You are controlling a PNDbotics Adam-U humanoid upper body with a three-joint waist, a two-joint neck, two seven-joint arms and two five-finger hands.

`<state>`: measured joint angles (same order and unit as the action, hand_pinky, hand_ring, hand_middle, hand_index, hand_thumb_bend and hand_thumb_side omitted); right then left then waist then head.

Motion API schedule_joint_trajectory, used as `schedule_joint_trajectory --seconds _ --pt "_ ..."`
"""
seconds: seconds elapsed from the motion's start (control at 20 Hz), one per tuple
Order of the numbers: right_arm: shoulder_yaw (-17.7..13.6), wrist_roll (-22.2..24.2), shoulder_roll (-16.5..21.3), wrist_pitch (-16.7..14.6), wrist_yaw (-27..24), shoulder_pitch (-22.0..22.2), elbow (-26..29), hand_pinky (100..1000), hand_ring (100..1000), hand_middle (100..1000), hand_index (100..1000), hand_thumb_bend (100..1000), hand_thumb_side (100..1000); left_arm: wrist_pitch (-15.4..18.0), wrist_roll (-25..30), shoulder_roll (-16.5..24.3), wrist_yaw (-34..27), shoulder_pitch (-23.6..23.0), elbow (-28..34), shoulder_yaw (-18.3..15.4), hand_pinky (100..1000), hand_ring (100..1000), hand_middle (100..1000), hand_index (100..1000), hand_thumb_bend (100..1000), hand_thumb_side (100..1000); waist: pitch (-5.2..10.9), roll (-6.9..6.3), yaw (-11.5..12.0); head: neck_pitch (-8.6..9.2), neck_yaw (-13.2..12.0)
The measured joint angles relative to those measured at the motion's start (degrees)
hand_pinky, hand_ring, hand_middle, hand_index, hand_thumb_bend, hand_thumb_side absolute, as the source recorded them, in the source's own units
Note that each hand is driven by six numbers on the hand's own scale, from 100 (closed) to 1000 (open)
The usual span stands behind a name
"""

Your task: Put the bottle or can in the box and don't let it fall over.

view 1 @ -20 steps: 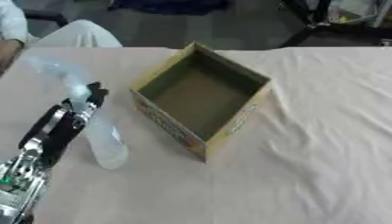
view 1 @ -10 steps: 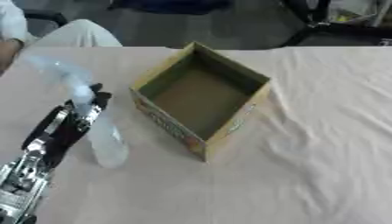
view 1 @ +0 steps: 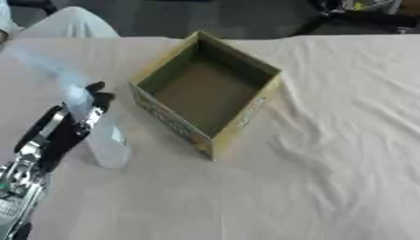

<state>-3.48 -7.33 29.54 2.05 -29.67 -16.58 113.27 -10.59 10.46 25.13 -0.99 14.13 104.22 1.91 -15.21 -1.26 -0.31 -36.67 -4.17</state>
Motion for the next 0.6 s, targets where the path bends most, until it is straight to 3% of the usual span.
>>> schedule_joint_trajectory --seconds 0.6 --pt "0.03 0.11 0.0 0.08 0.18 -0.02 0.0 1000 1000 978 1000 100 470 0.74 2.26 0.0 2.02 0.46 -2.1 0.13 1000 1000 1000 761 130 779 -0.01 0.06 0.02 0.02 -0.15"
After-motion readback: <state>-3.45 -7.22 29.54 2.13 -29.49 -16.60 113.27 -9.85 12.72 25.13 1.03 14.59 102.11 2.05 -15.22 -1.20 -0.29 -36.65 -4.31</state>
